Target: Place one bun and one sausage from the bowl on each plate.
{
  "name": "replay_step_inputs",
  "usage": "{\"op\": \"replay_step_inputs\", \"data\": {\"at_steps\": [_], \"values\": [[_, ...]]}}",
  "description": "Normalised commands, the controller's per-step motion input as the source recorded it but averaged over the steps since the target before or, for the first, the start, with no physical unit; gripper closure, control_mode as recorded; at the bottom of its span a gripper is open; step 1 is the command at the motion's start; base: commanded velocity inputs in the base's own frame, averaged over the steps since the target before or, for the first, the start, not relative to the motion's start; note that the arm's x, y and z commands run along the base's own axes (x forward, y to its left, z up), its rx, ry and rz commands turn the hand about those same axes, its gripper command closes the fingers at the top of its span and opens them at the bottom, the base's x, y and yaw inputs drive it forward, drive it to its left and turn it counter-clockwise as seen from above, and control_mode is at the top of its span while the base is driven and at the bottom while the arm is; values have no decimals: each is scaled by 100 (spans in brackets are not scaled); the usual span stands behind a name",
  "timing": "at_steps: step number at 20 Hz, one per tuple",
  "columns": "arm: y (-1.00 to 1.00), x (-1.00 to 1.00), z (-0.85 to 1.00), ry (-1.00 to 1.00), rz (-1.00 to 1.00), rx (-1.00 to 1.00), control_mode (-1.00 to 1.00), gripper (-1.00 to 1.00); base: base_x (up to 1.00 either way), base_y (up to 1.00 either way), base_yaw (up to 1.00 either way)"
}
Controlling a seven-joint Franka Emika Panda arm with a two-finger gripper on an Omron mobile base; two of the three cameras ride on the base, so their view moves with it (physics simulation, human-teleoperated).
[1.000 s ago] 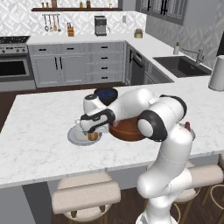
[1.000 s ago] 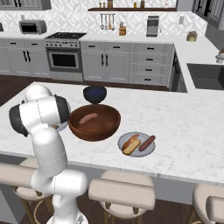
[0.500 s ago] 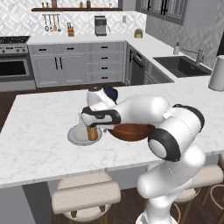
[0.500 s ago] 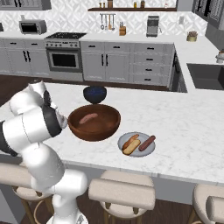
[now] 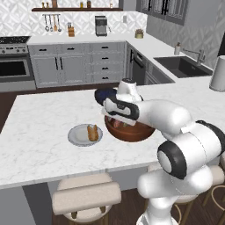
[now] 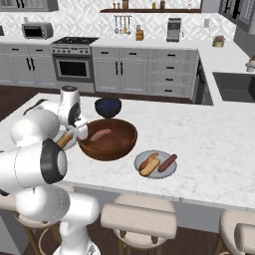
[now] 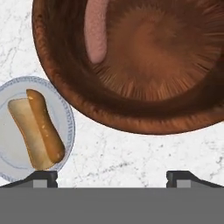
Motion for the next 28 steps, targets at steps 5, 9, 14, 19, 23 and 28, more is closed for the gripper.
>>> {"op": "replay_step_inputs", "data": {"at_steps": [5,9,14,19,23,28], "values": [[-30,87,0,0,0,10,-100,-100,0,0,0],[-32,89,-8,0,0,12,-100,-100,0,0,0],[-46,39,-27,0,4,5,-100,-100,0,0,0],[-6,57,-56,-1,7,5,-100,-100,0,0,0],[0,73,-50,0,4,3,-100,-100,0,0,0],[0,50,-39,0,3,3,-100,-100,0,0,0]]}}
